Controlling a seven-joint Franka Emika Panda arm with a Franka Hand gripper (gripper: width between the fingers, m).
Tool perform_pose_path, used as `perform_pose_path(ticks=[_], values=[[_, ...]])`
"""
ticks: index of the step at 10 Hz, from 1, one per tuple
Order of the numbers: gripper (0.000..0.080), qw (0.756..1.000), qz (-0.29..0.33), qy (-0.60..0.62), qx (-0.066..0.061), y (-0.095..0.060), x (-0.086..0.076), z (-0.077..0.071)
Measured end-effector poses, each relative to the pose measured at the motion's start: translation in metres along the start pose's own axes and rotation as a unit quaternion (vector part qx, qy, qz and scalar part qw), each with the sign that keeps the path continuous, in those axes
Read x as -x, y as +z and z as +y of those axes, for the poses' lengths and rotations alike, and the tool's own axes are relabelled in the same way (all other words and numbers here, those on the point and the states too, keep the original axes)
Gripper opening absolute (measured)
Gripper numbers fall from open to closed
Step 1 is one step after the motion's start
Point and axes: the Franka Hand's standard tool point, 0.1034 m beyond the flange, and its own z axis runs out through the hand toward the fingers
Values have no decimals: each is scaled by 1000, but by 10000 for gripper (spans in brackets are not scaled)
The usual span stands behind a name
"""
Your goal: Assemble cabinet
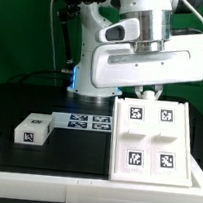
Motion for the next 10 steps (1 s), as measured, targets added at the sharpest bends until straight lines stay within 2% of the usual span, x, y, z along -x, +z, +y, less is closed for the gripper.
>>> perform_pose_path(ticks=[3,6,10], values=[[2,1000,-7,-7,-4,-10,-10,-2],[2,1000,-9,-7,-4,-9,-9,-2],[2,1000,-23,-7,-9,-21,-18,-3]])
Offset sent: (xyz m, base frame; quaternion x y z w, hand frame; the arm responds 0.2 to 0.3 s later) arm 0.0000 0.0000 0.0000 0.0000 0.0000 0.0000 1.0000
